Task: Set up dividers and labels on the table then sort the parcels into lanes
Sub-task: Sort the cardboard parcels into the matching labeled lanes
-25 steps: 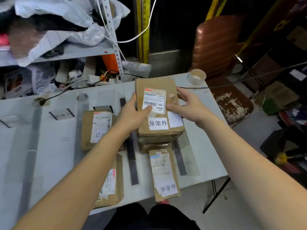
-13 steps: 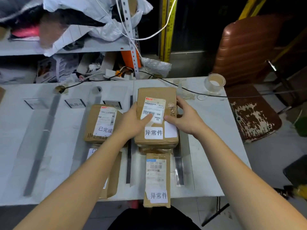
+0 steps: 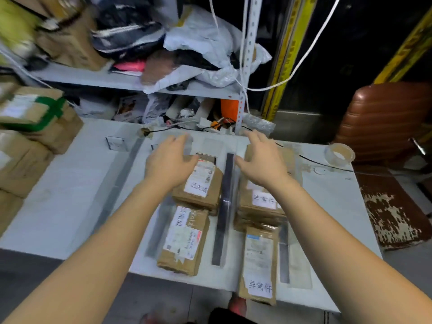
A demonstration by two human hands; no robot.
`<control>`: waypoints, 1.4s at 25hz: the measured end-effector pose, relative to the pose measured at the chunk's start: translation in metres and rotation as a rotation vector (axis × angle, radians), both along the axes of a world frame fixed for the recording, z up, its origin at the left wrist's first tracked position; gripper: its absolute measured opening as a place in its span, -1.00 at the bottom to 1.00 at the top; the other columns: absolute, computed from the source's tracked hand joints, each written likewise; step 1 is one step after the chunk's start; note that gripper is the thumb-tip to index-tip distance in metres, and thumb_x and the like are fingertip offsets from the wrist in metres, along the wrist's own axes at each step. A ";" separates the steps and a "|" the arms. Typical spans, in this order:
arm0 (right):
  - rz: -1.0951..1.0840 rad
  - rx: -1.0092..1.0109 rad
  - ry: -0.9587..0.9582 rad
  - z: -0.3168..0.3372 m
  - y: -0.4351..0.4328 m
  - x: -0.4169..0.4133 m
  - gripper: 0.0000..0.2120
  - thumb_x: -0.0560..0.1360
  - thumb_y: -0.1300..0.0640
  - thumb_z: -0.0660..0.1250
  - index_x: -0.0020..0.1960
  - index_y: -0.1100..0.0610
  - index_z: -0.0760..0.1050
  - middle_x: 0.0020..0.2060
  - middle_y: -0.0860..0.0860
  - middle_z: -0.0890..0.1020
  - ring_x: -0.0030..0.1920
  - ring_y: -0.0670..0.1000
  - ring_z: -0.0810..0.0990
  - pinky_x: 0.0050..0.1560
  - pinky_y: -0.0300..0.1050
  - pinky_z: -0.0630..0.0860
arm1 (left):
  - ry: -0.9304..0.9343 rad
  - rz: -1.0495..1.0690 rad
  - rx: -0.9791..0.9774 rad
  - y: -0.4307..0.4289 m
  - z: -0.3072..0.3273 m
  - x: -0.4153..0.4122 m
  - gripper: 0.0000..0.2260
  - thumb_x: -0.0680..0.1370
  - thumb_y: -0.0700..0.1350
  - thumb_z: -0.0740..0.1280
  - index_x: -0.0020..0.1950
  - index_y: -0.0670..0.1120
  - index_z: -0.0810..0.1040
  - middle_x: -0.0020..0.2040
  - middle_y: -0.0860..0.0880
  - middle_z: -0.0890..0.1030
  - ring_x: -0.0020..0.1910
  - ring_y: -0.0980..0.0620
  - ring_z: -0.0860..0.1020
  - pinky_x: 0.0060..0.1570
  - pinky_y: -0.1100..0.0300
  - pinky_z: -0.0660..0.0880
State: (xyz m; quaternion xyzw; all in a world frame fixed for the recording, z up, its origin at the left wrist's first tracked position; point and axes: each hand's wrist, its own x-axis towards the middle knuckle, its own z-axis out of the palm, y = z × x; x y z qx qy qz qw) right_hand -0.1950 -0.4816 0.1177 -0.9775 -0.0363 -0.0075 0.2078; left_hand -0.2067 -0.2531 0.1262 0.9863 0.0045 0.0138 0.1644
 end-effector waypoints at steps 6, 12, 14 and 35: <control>0.194 -0.149 -0.013 0.037 0.154 -0.002 -0.26 0.54 -0.11 0.39 0.63 -0.06 0.14 0.63 0.02 0.19 0.55 0.18 0.27 0.44 0.22 0.33 | -0.058 0.074 0.240 0.182 0.025 -0.023 -0.39 0.59 0.20 0.28 0.58 0.00 0.25 0.44 -0.11 0.46 0.36 -0.20 0.44 0.23 -0.07 0.46; 0.273 -0.192 -0.038 0.055 0.323 -0.006 -0.28 0.54 -0.16 0.36 0.61 -0.07 0.17 0.57 -0.02 0.31 0.49 0.17 0.36 0.38 0.18 0.38 | -0.025 0.144 0.330 0.353 0.045 -0.054 -0.39 0.61 0.23 0.24 0.59 -0.02 0.24 0.48 -0.07 0.42 0.44 -0.11 0.38 0.28 -0.01 0.41; 0.301 -0.201 -0.014 0.058 0.369 -0.005 -0.29 0.55 -0.15 0.36 0.61 -0.06 0.17 0.57 -0.02 0.32 0.50 0.16 0.35 0.38 0.18 0.37 | -0.007 0.176 0.307 0.402 0.046 -0.061 -0.35 0.60 0.23 0.26 0.62 0.00 0.19 0.50 -0.06 0.39 0.46 -0.11 0.36 0.31 -0.03 0.41; 0.416 -0.050 0.108 0.008 0.698 0.182 -0.28 0.52 -0.12 0.38 0.60 -0.04 0.21 0.52 0.01 0.41 0.46 0.11 0.43 0.31 0.11 0.53 | 0.111 0.290 0.338 0.719 0.019 0.094 -0.40 0.60 0.20 0.25 0.59 0.07 0.21 0.49 -0.02 0.41 0.45 -0.08 0.37 0.27 -0.03 0.42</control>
